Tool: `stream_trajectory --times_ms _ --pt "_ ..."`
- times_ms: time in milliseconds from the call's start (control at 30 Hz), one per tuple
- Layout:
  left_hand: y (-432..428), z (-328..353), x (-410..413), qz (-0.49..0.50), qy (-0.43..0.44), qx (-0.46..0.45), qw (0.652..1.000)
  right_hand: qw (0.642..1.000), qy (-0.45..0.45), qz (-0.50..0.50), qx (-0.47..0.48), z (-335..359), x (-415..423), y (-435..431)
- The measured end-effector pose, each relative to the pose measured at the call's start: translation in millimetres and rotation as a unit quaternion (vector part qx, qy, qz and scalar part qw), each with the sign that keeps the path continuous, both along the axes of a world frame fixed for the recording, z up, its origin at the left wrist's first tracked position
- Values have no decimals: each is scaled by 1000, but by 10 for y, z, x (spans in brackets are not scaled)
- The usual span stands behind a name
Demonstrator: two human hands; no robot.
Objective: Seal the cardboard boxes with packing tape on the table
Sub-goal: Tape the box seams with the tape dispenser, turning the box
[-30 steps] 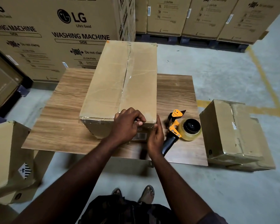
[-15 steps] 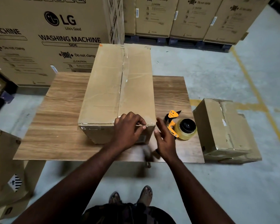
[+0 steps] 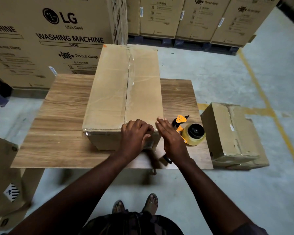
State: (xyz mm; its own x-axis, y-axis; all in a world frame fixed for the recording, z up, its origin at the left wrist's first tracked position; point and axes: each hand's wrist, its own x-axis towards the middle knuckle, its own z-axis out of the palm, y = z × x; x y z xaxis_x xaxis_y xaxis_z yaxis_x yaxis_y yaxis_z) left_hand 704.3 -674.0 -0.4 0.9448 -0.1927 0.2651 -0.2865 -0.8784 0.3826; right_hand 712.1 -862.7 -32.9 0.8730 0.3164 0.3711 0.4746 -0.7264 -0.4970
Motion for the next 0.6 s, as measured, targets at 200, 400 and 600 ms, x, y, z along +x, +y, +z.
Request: stream_trajectory --times_ms 200,400,600 --pt "113 141 13 -39 38 -47 997 998 -59 37 1 94 36 -17" --pt "442 160 152 -57 14 -9 998 996 -77 37 13 218 118 -19" --pt "533 149 133 -82 32 -5 996 997 -72 3 3 277 15 107"
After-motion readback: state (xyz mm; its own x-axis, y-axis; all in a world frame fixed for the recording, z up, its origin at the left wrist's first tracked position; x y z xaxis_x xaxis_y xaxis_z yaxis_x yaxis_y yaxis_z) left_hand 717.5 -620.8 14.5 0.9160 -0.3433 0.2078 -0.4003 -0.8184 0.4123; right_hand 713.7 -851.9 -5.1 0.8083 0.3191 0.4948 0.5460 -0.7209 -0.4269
